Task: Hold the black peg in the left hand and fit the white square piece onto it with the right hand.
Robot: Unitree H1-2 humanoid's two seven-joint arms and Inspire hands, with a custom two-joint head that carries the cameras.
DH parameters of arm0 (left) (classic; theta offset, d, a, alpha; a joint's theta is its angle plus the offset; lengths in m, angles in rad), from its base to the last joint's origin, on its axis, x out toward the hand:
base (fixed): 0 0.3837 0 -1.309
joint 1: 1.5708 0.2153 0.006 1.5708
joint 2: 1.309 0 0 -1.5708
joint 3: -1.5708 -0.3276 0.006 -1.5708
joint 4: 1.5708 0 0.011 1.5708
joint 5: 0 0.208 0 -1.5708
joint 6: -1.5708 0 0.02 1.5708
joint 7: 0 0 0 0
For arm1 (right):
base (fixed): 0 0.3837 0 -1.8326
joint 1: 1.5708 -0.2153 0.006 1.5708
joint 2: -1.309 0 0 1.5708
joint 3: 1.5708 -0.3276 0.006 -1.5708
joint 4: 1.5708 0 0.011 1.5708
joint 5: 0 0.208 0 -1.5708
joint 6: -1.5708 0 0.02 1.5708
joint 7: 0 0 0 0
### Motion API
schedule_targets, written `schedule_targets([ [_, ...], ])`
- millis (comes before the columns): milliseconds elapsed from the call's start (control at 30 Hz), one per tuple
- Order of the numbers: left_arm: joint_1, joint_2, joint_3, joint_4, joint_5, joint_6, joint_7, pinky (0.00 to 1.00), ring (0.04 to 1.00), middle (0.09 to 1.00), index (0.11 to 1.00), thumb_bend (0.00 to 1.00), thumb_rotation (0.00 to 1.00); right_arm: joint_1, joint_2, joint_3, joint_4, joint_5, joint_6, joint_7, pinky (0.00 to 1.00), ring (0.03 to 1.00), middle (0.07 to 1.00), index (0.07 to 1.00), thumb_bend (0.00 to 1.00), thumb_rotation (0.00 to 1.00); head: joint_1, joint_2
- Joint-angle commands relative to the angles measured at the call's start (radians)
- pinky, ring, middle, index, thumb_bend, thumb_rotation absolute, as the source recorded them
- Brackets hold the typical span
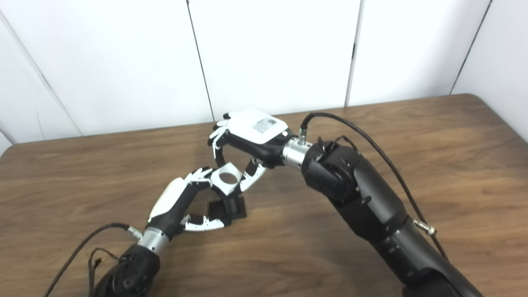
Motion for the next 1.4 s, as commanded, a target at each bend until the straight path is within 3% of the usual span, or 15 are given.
schedule_targets([
  [0, 0.001, 0.003, -0.016, 0.017, 0.035, 0.024, -0.013, 1.0, 0.977, 0.914, 0.488, 0.52, 0.07, -0.047, 0.009, -0.004, -0.012, 0.005, -0.007, -0.012, 0.98, 0.9, 0.801, 0.48, 0.52, 0.14, -0.001, 0.001],
  [800, -0.001, -0.002, -0.02, -0.004, 0.038, 0.06, -0.021, 1.0, 0.983, 0.917, 0.489, 0.52, 0.07, -0.024, -0.002, 0.034, 0.023, 0.018, -0.044, -0.006, 0.99, 0.895, 0.794, 0.481, 0.52, 0.14, 0.006, 0.009],
  [1367, 0.011, -0.006, -0.023, -0.01, 0.036, 0.046, -0.009, 0.99, 0.974, 0.914, 0.488, 0.52, 0.07, -0.04, 0.001, 0.026, 0.069, 0.017, -0.049, -0.02, 0.97, 0.881, 0.789, 0.48, 0.52, 0.14, 0.013, 0.013],
])
